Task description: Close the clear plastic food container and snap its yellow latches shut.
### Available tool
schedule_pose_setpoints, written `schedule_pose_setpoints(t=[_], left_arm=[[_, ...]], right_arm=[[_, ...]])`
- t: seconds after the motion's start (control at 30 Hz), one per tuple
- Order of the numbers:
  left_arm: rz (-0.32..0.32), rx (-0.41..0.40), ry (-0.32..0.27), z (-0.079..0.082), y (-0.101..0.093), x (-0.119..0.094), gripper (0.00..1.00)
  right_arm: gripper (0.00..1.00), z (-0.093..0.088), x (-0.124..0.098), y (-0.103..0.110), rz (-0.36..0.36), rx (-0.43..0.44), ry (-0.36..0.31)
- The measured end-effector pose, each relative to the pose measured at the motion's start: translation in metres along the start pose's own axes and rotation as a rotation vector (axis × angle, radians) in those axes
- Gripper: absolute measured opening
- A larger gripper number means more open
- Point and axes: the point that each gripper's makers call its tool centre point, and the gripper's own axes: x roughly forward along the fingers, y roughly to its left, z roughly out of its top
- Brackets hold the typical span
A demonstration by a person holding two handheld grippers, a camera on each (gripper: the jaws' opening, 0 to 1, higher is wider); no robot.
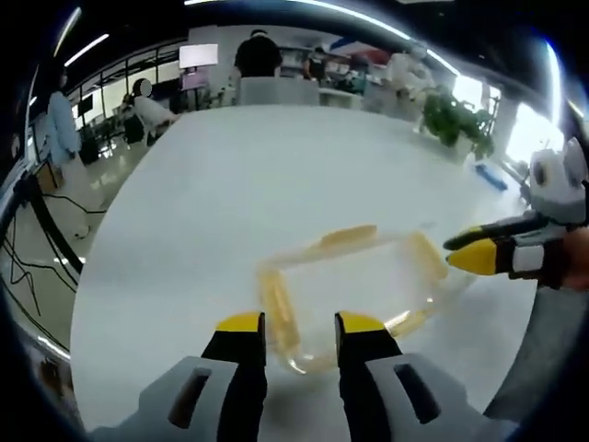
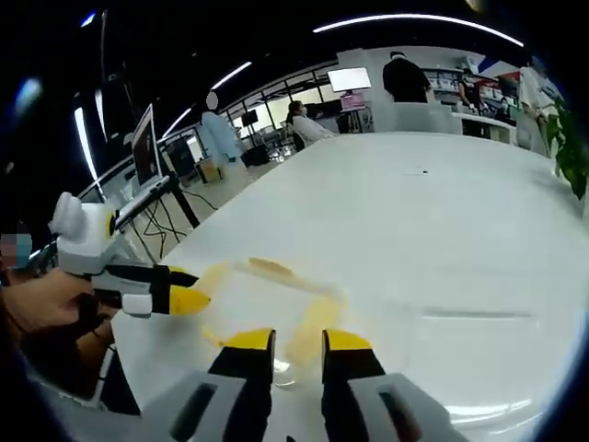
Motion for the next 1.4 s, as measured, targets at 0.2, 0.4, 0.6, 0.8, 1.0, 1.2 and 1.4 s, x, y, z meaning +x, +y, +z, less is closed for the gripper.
schedule_pose_setpoints(t=[0.2,0.4,0.6,0.8,1.0,1.2,1.4], left_arm=[[0.053,-0.002,-0.013,0.001,0.008,0.0,0.21],[0.078,-0.005,-0.024,-0.001,0.011,0.0,0.13],[0.07,-0.004,-0.03,0.0,0.009,0.001,0.09],[0.074,-0.015,-0.035,0.002,0.007,0.005,0.05],[0.112,-0.017,-0.042,0.002,0.008,0.003,0.02],[0.115,0.002,-0.025,0.002,0.007,0.002,0.02],[0.123,0.017,-0.025,0.003,0.008,-0.003,0.02]], right_arm=[[0.14,-0.001,0.005,-0.003,-0.006,-0.016,0.007],[0.11,-0.008,0.011,0.0,-0.007,-0.02,0.02],[0.09,-0.011,0.012,0.0,-0.017,-0.023,0.033],[0.07,-0.011,0.013,-0.002,-0.038,-0.077,0.045],[0.04,-0.008,0.012,-0.005,-0.054,-0.085,0.042],[0.04,-0.007,0.011,-0.005,-0.065,-0.09,0.037],[0.03,0.001,0.007,-0.003,-0.059,-0.061,0.019]])
